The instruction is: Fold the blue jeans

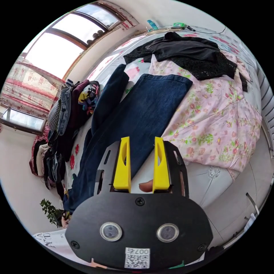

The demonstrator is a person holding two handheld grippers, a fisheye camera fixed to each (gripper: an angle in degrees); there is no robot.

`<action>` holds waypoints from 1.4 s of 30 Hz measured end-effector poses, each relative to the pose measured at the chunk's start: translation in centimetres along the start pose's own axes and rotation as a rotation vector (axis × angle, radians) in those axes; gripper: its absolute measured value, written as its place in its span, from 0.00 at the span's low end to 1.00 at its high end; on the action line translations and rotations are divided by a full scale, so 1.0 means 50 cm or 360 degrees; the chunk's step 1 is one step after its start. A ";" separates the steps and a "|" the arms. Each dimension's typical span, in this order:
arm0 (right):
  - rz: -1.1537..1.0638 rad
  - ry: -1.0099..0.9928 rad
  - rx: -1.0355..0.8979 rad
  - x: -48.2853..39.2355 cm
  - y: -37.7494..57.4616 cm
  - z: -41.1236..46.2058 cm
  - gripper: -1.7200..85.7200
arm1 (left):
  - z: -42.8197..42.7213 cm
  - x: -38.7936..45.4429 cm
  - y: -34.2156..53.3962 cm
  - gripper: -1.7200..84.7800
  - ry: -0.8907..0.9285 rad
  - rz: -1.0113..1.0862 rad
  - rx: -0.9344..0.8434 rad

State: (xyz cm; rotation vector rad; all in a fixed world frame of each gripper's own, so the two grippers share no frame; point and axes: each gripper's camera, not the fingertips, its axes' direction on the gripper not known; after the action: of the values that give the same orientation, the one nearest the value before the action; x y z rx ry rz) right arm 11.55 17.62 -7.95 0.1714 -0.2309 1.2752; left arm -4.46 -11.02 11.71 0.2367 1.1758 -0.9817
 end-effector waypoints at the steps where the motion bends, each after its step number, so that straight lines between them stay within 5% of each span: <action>1: 0.0003 0.0002 -0.0019 0.002 -0.009 0.008 0.11 | -0.028 0.000 -0.004 0.01 0.0063 -0.0023 0.0046; 7: -0.0060 0.0233 -0.0110 -0.023 -0.055 0.051 0.06 | -0.266 -0.016 0.004 0.01 0.0379 -0.0186 0.0619; 10: -0.0166 0.0169 -0.0127 -0.032 -0.067 0.028 0.04 | -0.242 0.006 0.028 0.03 -0.0001 -0.0178 0.0431; 12: -0.0198 0.0062 -0.0085 -0.023 -0.067 -0.009 0.03 | -0.164 0.018 0.075 0.13 -0.0121 -0.0163 0.0193; 21: 0.0033 -0.0194 -0.0299 0.073 -0.019 -0.069 0.08 | -0.026 -0.037 0.215 0.18 0.0077 -0.0573 -0.0105; 26: 0.0106 -0.0228 -0.0218 0.075 -0.041 -0.060 0.06 | -0.003 -0.051 0.143 0.05 0.0144 -0.0741 -0.0095; 32: 0.0045 -0.0566 -0.0130 -0.022 -0.131 -0.103 0.02 | -0.066 0.072 -0.058 0.01 0.0511 -0.0341 0.0024; 38: -0.0445 -0.1124 0.0495 -0.209 -0.181 -0.431 0.02 | -0.311 0.222 -0.218 0.01 0.0806 0.0103 0.0405; 42: -0.0850 -0.1285 0.0775 -0.265 -0.108 -0.663 0.02 | -0.481 0.292 -0.166 0.01 0.0888 0.0425 0.0633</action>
State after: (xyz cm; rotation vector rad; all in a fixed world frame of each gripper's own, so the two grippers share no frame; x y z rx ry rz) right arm 15.63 12.25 -43.40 1.1002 -0.5191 0.6521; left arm -25.98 -8.49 -8.07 1.0107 1.3915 -0.9300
